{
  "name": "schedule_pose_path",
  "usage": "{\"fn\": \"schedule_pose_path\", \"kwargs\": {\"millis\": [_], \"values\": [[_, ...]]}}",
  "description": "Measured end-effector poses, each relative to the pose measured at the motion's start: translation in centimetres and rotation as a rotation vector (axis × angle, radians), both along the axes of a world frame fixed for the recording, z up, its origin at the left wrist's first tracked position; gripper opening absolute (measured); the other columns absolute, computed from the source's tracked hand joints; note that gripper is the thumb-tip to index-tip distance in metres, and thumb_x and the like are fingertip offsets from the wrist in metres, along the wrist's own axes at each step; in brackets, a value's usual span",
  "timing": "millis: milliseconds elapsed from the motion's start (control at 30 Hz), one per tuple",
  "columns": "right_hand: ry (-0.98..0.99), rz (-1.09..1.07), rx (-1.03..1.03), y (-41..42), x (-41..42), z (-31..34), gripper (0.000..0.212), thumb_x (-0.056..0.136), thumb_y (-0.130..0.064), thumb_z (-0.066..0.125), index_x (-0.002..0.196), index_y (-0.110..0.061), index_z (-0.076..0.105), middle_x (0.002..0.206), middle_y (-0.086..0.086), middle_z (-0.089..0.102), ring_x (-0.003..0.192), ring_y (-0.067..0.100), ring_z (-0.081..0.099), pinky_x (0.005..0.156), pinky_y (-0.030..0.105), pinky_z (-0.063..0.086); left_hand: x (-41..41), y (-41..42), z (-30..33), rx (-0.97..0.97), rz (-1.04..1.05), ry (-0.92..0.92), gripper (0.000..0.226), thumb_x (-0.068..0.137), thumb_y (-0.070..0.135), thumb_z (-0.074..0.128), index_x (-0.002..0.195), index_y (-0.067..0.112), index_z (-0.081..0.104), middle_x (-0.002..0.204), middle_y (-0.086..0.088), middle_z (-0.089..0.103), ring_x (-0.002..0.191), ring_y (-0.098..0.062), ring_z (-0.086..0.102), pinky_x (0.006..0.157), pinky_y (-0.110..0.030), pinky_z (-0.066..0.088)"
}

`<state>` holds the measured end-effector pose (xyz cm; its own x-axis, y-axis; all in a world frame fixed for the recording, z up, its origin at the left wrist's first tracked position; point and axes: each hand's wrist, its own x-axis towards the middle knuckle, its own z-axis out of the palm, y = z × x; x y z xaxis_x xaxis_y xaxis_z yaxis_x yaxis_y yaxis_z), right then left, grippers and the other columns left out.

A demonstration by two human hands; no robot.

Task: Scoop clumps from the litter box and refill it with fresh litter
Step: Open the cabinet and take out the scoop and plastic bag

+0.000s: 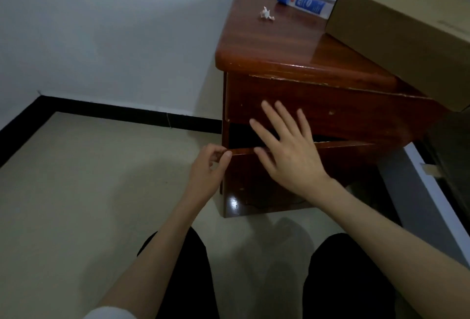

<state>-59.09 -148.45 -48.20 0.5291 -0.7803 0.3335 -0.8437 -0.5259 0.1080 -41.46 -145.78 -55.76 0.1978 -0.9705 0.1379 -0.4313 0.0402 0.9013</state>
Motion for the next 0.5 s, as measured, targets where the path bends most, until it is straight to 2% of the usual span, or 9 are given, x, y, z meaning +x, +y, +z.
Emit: {"fn": "schedule_pose_path", "kwargs": {"millis": [33, 100, 233, 300, 400, 500], "values": [[-0.019, -0.022, 0.1, 0.5, -0.1, -1.1, 0.056, 0.092, -0.046, 0.026, 0.139, -0.022, 0.044, 0.149, 0.008, 0.038, 0.14, 0.027, 0.03, 0.113, 0.05, 0.017, 0.2, 0.0, 0.2, -0.002, -0.023, -0.007, 0.007, 0.092, 0.028, 0.054, 0.092, 0.02, 0.055, 0.095, 0.001, 0.06, 0.085, -0.002, 0.056, 0.075, -0.015, 0.043], [-0.073, -0.075, 0.242, 0.8, -0.4, -3.2, 0.06, 0.091, -0.049, 0.019, 0.138, -0.022, 0.046, 0.138, 0.004, 0.052, 0.133, 0.024, 0.042, 0.113, 0.048, 0.018, 0.7, -0.2, 0.6, 0.02, -0.066, -0.003, 0.007, 0.092, 0.025, 0.056, 0.088, 0.019, 0.056, 0.087, 0.007, 0.059, 0.08, 0.003, 0.056, 0.072, -0.011, 0.042], [-0.129, -0.112, 0.15, 0.5, -0.4, -5.7, 0.047, 0.094, -0.044, 0.031, 0.127, -0.023, 0.055, 0.114, 0.002, 0.061, 0.114, 0.024, 0.054, 0.111, 0.048, 0.019, 0.9, -0.8, 0.7, 0.07, -0.104, 0.064, 0.01, 0.092, 0.019, 0.055, 0.083, 0.014, 0.056, 0.078, 0.008, 0.058, 0.071, 0.006, 0.055, 0.064, -0.006, 0.043], [-0.142, -0.114, 0.092, 0.4, -0.1, -6.5, 0.042, 0.093, -0.044, 0.036, 0.124, -0.024, 0.057, 0.111, 0.002, 0.061, 0.111, 0.024, 0.055, 0.109, 0.048, 0.02, 0.6, -0.9, 0.4, 0.08, -0.081, 0.096, 0.014, 0.093, 0.017, 0.052, 0.079, 0.016, 0.052, 0.079, 0.003, 0.057, 0.074, 0.0, 0.056, 0.068, -0.012, 0.048], [-0.133, -0.112, 0.051, 0.4, 0.1, -6.6, 0.041, 0.092, -0.045, 0.039, 0.121, -0.024, 0.058, 0.111, 0.003, 0.061, 0.111, 0.026, 0.055, 0.107, 0.049, 0.023, 0.3, -0.9, 0.1, 0.081, -0.024, 0.108, 0.019, 0.095, 0.017, 0.047, 0.076, 0.016, 0.048, 0.082, -0.008, 0.058, 0.084, -0.02, 0.06, 0.077, -0.033, 0.053], [-0.122, -0.093, 0.036, 0.7, -0.2, -7.0, 0.04, 0.092, -0.045, 0.04, 0.121, -0.024, 0.058, 0.112, 0.003, 0.06, 0.112, 0.026, 0.053, 0.107, 0.048, 0.023, 0.1, -0.1, -0.1, 0.054, -0.011, 0.093, 0.02, 0.094, 0.021, 0.047, 0.074, 0.019, 0.048, 0.082, -0.008, 0.059, 0.084, -0.023, 0.061, 0.078, -0.042, 0.054]]}}
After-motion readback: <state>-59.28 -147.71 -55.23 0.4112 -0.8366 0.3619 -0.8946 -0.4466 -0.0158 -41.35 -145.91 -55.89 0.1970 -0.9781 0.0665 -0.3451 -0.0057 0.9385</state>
